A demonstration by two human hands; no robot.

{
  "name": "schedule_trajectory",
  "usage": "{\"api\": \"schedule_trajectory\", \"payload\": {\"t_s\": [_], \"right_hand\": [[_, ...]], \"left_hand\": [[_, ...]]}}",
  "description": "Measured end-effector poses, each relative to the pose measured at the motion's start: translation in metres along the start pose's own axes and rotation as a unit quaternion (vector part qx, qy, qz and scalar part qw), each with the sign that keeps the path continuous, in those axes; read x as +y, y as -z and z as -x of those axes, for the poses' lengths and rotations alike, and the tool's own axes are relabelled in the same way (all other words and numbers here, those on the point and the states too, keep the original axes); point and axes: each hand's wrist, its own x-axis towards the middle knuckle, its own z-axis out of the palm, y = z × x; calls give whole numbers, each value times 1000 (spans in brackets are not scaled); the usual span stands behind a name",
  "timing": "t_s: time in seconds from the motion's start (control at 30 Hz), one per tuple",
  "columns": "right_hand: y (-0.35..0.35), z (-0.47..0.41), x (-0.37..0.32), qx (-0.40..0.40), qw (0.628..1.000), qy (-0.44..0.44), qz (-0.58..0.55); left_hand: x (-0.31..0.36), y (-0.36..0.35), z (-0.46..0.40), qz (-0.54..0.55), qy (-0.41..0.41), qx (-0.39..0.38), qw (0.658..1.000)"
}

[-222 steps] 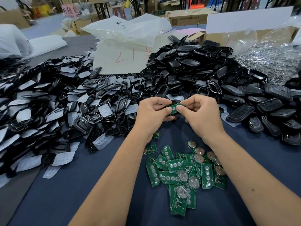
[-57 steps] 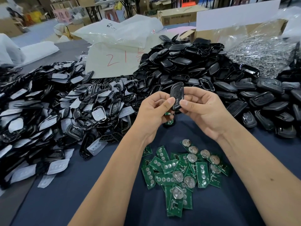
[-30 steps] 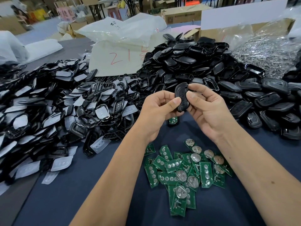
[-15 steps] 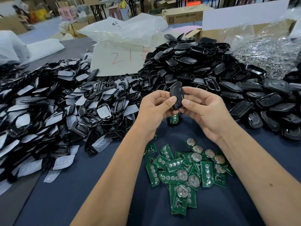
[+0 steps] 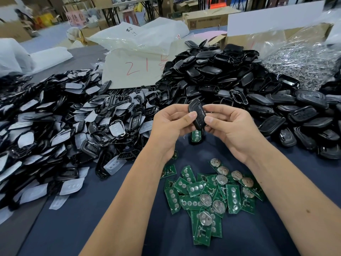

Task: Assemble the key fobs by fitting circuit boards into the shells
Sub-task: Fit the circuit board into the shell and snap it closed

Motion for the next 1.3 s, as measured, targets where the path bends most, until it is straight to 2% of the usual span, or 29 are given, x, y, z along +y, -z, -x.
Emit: {"api": "schedule_trajectory", "payload": {"t_s": [0.27, 0.43, 0.5, 0.57, 0.67, 0.73, 0.8, 0.9, 1.03, 1.1, 1.2, 1.23, 1.3], "right_hand": [[0, 0, 0, -44, 998, -8, -42], [1, 0, 0, -60, 995, -23, -76], [-1, 0, 1, -21, 1000, 6, -19], [-3, 0, 2, 20, 991, 73, 111], [-8, 5, 5, 22, 935, 163, 313], [-12, 7, 7, 38, 888, 218, 403], [-13, 8, 6, 62, 856, 258, 443], [-15, 9, 5, 70, 844, 284, 450], [-12, 9, 3, 80, 871, 269, 403], [-7, 6, 2, 83, 909, 217, 346], [0, -1, 3, 77, 969, 130, 194], [2, -2, 4, 68, 981, 108, 144], [4, -5, 4, 44, 995, 74, 58]], "left_hand": [[1, 2, 0, 54, 49, -25, 997], [3, 1, 0, 60, 43, -24, 997], [2, -1, 0, 22, 18, 6, 1000], [0, -3, 0, -27, -18, 36, 999], [-4, -8, 1, -104, -62, 68, 990], [-5, -11, 3, -124, -66, 76, 987], [-7, -14, 4, -139, -69, 83, 984], [-6, -13, 3, -162, -85, 70, 981], [-3, -8, 3, -159, -100, 9, 982], [0, -6, 5, -115, -87, -14, 989], [2, -7, 3, -65, -57, -13, 996], [1, -7, 3, -91, -60, 10, 994], [-4, -4, 0, -239, -95, 71, 964]]}}
